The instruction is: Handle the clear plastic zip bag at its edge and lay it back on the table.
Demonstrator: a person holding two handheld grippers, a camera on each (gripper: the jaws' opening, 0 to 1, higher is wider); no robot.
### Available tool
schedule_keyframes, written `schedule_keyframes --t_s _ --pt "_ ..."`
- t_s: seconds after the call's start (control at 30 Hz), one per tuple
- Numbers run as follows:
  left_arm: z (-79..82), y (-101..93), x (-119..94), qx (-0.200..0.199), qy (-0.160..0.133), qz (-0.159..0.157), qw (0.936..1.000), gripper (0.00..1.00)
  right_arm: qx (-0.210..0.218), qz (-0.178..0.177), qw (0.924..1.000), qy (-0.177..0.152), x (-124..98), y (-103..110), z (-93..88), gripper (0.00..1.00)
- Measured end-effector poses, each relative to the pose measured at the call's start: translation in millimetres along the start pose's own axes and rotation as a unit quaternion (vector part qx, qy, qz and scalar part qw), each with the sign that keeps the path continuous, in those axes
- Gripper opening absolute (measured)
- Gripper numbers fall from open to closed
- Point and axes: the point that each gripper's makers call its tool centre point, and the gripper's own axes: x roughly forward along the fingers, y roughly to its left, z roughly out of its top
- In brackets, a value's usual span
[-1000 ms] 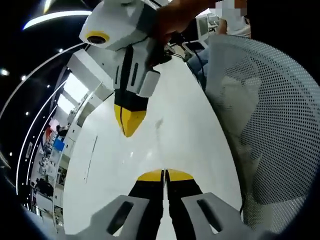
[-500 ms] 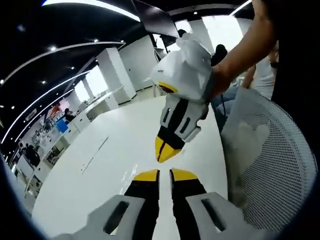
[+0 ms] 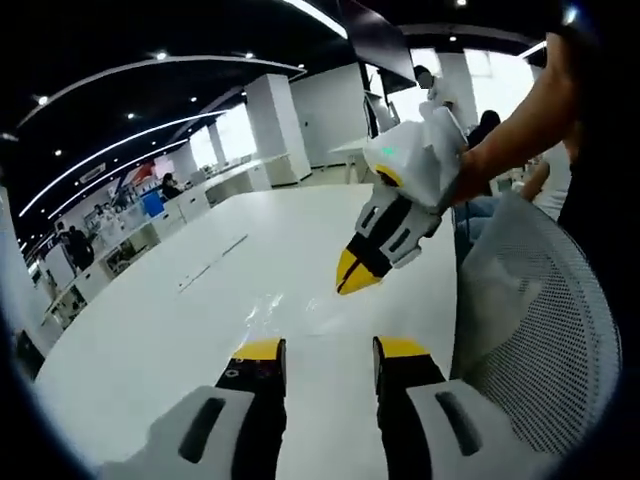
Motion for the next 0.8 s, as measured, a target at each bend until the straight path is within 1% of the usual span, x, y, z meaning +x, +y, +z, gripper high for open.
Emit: schedule_keyframes --t_s 0.1,0.3,0.4,0.5,0.6,0.8 --pt "-6.0 1.8 -8.9 -0.021 0.002 0.011 0.9997 0.37 -0.010 0.001 0.9999 0.002 4.0 0.7 -1.8 0.00" --pt "-16.5 1.2 -22.5 -0.045 0.004 0.024 0.9987 0.45 -0.015 0.007 0.9998 0.012 8.7 5.8 -6.8 0.00" --pt "-23.0 0.4 -30.6 -0.054 0.007 0.031 0.9980 0.49 -0.008 0.012 0.9997 0.018 12.4 9.1 -11.0 0.00" --pt "-27.2 0.4 -36.0 -0.060 0.009 0.037 0.9975 0.51 -0.003 0.015 0.9996 0.023 11.5 10.9 -12.9 0.00" --pt "-31.8 1.0 -41.5 -0.068 0.010 0.044 0.9966 0.54 0.004 0.016 0.9995 0.026 15.1 12.5 -17.0 0.00" --pt "-34.6 2.8 -48.0 -0.076 0.005 0.057 0.9955 0.56 0.019 0.019 0.9993 0.028 16.9 15.9 -18.5 0.00"
